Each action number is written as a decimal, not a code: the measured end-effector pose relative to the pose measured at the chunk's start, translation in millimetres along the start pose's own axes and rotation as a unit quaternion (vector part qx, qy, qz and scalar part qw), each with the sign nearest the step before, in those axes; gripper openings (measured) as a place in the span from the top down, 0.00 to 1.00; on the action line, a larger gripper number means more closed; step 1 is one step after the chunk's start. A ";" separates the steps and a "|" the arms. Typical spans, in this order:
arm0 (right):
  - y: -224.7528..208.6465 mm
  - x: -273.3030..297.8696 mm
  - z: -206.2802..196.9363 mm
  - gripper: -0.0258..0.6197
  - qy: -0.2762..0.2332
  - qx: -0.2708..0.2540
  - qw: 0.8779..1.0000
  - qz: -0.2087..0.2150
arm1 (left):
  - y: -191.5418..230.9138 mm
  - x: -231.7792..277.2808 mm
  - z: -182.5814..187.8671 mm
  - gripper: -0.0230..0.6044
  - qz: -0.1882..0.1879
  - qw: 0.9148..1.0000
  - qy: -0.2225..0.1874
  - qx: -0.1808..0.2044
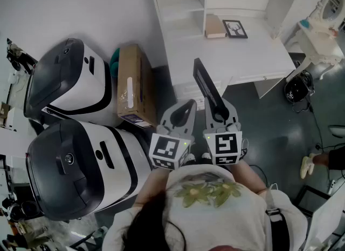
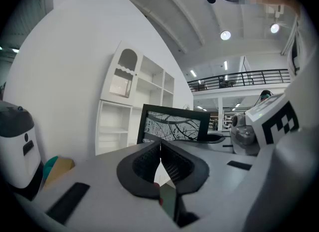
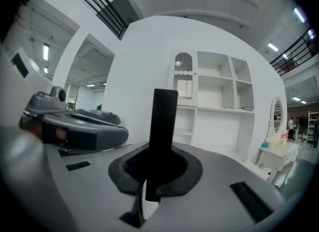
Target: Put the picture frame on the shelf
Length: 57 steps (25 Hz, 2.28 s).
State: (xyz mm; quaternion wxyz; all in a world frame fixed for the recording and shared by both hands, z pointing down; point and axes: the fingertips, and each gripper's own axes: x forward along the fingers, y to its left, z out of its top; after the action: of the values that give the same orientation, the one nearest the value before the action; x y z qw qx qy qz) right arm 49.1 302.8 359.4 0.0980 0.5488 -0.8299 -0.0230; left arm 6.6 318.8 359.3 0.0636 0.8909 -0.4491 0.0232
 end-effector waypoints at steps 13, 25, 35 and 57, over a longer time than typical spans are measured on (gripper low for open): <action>8.5 11.2 -17.7 0.90 0.014 0.020 1.000 -0.007 | 16.5 4.5 -13.1 0.91 -0.017 1.000 0.006 -0.023; -36.7 74.0 -29.2 0.90 0.025 0.037 0.999 -0.018 | 43.0 70.1 -18.7 0.91 -0.032 0.999 0.030 -0.022; -69.0 129.2 -33.2 0.90 0.032 0.050 0.998 -0.016 | 74.2 126.0 -14.4 0.91 -0.027 0.999 0.040 -0.020; -125.0 211.9 -25.9 0.90 0.024 0.049 0.998 0.021 | 117.6 210.6 -1.4 0.91 0.018 0.999 0.043 -0.020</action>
State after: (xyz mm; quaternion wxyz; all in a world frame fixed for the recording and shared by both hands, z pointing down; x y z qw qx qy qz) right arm 87.0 61.1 395.7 0.0915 0.5356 -0.8389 0.0326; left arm 37.6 81.8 392.3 0.1001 0.8794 -0.4623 0.0536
